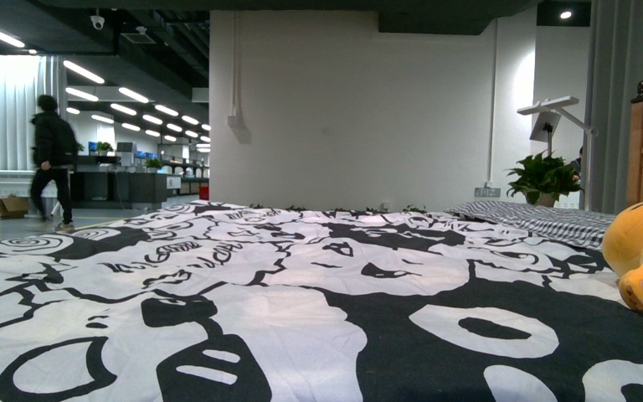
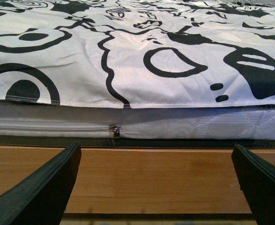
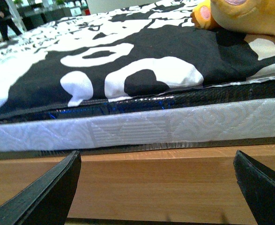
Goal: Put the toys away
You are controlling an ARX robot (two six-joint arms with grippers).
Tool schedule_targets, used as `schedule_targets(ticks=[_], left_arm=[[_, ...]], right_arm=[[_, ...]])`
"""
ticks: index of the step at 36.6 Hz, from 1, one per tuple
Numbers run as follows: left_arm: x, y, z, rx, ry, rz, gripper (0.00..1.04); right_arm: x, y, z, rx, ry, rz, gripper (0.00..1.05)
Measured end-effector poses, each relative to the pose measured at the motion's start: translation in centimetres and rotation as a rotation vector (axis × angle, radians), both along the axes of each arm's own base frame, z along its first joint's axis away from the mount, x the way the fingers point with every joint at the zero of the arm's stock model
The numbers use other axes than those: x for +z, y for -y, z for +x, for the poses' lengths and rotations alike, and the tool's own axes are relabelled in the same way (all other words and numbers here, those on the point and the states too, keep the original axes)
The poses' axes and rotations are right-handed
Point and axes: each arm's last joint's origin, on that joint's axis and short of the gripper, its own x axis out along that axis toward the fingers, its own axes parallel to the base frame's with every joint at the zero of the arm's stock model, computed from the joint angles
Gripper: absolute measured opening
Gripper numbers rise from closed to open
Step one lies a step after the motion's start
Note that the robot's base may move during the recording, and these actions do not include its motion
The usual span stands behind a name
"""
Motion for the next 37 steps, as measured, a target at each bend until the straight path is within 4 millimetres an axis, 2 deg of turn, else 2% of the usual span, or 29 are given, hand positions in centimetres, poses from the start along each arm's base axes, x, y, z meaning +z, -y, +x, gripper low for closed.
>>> schedule_targets(ticks=[9,13,20,25,32,37], left_arm=[[0.0,0.0,0.0,0.001,0.0,0.0,0.99],[0.0,0.0,0.0,0.001,0.0,0.0,0.99],[0.0,0.0,0.0,0.001,0.0,0.0,0.99],[0.0,0.0,0.0,0.001,0.0,0.0,0.99],[0.0,0.0,0.0,0.001,0.0,0.0,0.99],[0.0,0.0,0.0,0.001,0.0,0.0,0.99]], right_arm=[[3.6,2.2,1.0,-0.047,0.099,0.079,0.98],[5.9,2.8,2.5,-0.076,0.17,0.063,0.98],[10.8,2.6,7.3,-0.092,0.277,0.029,0.98],[13.0,2.3,10.2,-0.103,0.32,-0.017,0.98],[14.7,2.2,14.7,-0.111,0.337,-0.145,0.98],[14.6,2.5,18.1,-0.092,0.314,-0.276,0.98]])
